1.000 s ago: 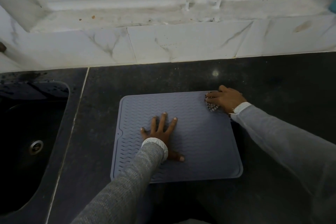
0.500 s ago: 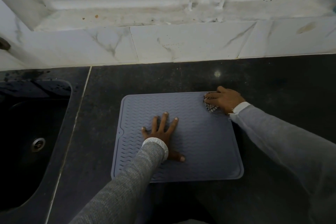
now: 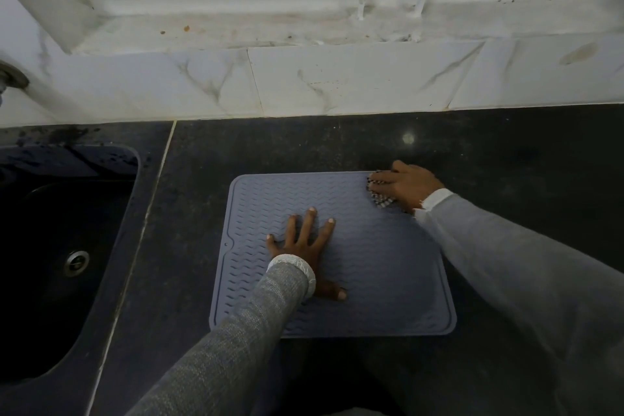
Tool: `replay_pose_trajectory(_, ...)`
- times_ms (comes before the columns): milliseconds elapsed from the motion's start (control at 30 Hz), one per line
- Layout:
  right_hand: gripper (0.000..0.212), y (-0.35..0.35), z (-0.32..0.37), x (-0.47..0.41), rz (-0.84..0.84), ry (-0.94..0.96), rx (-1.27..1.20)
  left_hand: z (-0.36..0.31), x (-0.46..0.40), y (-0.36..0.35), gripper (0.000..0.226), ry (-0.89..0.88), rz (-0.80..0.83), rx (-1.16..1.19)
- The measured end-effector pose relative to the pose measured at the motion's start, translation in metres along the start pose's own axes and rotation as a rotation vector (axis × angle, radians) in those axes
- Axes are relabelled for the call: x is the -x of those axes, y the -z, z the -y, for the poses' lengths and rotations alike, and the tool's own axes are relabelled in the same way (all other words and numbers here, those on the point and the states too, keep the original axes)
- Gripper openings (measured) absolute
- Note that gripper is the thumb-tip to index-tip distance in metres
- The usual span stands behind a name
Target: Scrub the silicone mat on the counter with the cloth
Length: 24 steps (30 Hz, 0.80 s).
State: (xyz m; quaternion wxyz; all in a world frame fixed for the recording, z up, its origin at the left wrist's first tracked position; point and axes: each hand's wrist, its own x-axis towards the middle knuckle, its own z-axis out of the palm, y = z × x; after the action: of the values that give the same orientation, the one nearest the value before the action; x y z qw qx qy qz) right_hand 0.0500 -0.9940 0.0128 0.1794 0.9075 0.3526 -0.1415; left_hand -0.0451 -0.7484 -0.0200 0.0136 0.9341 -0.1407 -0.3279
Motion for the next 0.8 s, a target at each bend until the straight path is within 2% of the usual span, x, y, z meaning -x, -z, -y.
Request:
replay_pose_trajectory(100,0.047,-0.001,-0.012,0.015,0.044,-0.182,-0.158,-0.001,0.0,0.001,0.135,-0.002,0.009,0.006)
replay_pose_trajectory(200,0.055,0.015,-0.003,0.003,-0.004,-0.233,-0.259,-0.001,0.001,0.001,0.136,0.003,0.012,0.005)
replay_pose_trajectory(367,0.057,0.039,0.036,-0.03,-0.063,-0.167,-0.197,-0.001,0.001,0.001,0.135,0.009,0.018,0.009)
replay_pose_trajectory(500,0.053,0.014,0.017,-0.016,-0.012,-0.135,-0.178,-0.001,0.001,0.001,0.135,0.007,0.013,0.01)
replay_pose_trajectory(667,0.057,0.011,-0.005,0.002,0.047,-0.224,-0.225,-0.002,0.002,0.002,0.135,0.003,0.005,0.015)
replay_pose_trajectory(733,0.057,0.024,0.004,-0.007,0.041,-0.259,-0.275,-0.001,0.001,0.001,0.135,0.006,0.005,0.011)
replay_pose_trajectory(800,0.061,0.036,0.022,-0.021,-0.006,-0.212,-0.271,0.0,0.0,0.0,0.136,0.014,0.008,-0.001)
